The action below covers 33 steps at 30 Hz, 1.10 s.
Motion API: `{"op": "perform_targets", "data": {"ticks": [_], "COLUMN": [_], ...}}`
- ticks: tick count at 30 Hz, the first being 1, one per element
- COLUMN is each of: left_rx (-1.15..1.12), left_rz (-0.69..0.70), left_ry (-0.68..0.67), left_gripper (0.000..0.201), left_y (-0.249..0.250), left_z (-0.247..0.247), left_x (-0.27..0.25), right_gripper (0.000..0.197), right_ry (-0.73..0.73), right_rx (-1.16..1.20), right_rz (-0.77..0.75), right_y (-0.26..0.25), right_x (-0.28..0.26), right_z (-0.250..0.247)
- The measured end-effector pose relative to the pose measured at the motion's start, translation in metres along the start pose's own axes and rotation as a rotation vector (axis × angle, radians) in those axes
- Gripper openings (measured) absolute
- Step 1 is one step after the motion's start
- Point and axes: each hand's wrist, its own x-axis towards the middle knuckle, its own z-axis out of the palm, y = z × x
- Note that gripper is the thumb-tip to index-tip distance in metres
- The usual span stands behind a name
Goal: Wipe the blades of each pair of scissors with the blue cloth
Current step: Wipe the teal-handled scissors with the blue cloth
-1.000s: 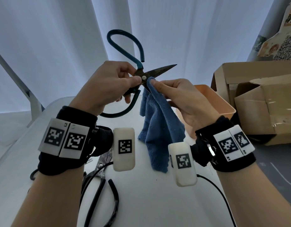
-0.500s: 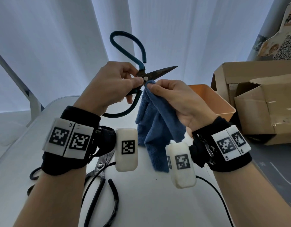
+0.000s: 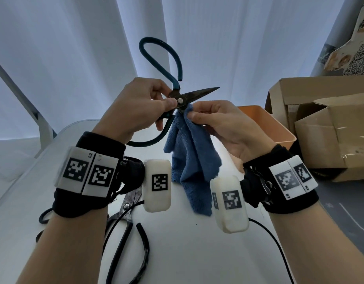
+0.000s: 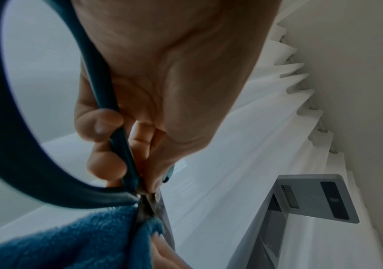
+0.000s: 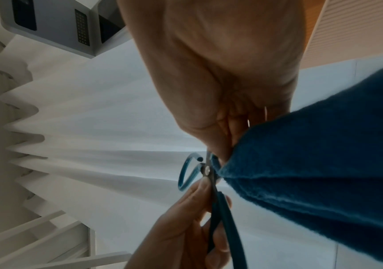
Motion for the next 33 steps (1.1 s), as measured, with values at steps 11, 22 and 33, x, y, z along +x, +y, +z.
{"op": "perform_targets", "data": {"ticks": [11,22,33], "left_rx": [-0.001,-0.006,-0.012], "left_rz": [-0.004,-0.021,-0.018], "left_ry": [0.011,0.041,0.022], "left_gripper": [0.006,0.004,0.003], "left_y": [-0.0014,-0.0011,0.0002], "left_z": [0.0004,-0.0029,-0.0008], "left_x": [0.0010,0.0011,0.0003], "right_gripper": [0.008,0.007,0.008], "right_ry": [-0.020,-0.005,-0.053], "right_rx": [-0.021,-0.039,-0.070], "right_rz": [0.003,0.001,-0.003], "right_y": [-0.0003,-0.0026,-0.0042], "right_x": [0.0006,-0.0001,-0.0022], "right_z": [0.0009,0.0024,0.0022]}}
